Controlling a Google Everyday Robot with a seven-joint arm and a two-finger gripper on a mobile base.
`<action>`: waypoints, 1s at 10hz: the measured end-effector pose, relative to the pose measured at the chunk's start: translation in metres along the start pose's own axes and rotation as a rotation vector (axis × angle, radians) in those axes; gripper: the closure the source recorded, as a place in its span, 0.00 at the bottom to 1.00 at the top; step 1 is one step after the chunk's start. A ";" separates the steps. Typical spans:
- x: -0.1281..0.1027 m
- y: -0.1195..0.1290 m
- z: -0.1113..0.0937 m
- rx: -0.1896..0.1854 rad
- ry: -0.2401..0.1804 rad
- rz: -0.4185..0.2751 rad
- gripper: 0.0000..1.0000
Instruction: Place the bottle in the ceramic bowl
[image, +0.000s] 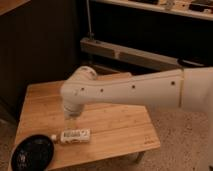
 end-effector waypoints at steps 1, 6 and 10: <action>0.008 -0.001 0.011 0.006 0.043 0.013 0.35; 0.028 0.008 0.056 -0.036 0.088 0.059 0.35; 0.033 0.020 0.081 -0.083 0.103 0.048 0.35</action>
